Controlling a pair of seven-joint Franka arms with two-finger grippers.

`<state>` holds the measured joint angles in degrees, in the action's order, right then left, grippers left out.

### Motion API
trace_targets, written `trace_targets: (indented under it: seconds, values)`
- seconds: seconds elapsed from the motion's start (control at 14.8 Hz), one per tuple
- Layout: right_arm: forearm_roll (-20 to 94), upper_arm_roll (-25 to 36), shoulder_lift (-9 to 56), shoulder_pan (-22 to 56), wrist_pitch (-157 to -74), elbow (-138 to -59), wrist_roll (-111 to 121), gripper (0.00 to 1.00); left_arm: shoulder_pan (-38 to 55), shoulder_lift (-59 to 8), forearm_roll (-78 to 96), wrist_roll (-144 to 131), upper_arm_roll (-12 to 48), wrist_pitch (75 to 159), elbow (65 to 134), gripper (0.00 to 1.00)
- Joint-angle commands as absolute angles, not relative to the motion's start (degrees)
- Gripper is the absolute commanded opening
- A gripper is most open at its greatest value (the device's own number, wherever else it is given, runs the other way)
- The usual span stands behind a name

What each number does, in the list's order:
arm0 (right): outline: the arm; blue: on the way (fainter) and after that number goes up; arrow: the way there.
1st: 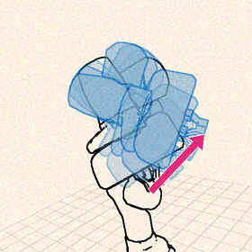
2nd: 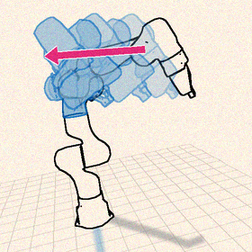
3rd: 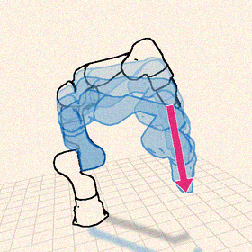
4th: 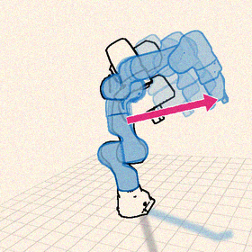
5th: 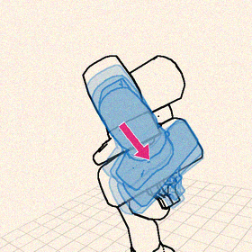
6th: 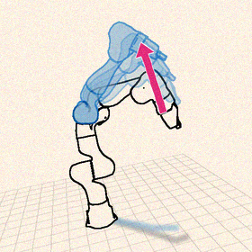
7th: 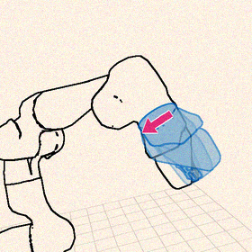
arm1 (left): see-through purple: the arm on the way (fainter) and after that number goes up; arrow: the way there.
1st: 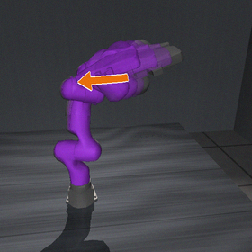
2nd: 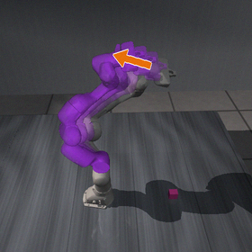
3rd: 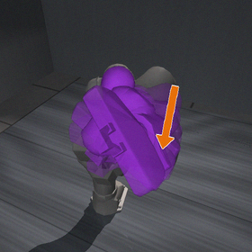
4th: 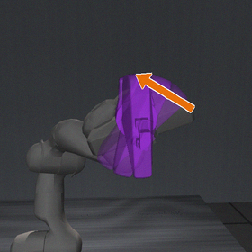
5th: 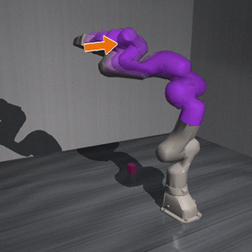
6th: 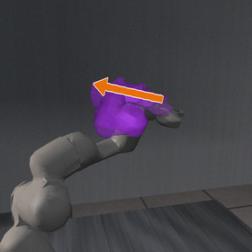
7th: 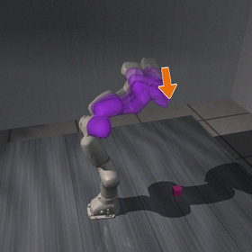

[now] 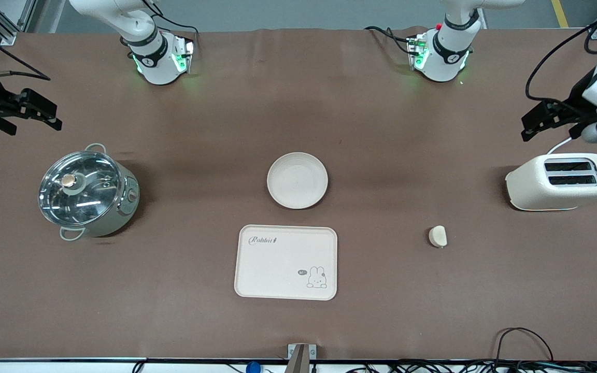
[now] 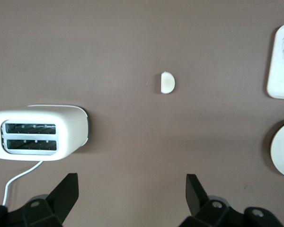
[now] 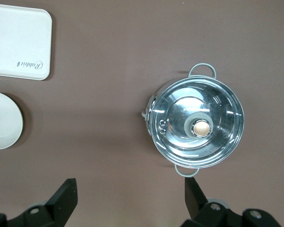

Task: Place bun in plate and plate on tray

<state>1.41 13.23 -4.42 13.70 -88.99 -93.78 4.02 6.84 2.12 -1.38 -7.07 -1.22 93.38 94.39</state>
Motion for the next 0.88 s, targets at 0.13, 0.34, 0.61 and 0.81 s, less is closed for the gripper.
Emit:
trace_targets:
  seconds: [0.13,0.34,0.61,0.81]
  values:
    - [1.8,13.0,-0.5,15.7,-90.8,-92.5,3.5,1.00,7.2,-10.0,-2.1,-7.1,-1.4,97.9,93.2,1.00]
    - [4.3,13.0,3.3,17.7,-93.0,-92.5,3.6,1.00,7.8,-17.5,-1.3,-7.6,-1.3,106.1,93.4,1.00]
    - [8.0,12.9,8.7,19.9,-95.7,-92.4,3.6,1.00,8.4,-23.5,-1.3,-13.1,0.6,121.1,98.9,1.00]
    - [10.4,12.9,12.7,22.9,-98.3,-92.5,3.7,1.00,8.4,-27.2,-1.3,-14.1,1.6,130.6,101.9,1.00]
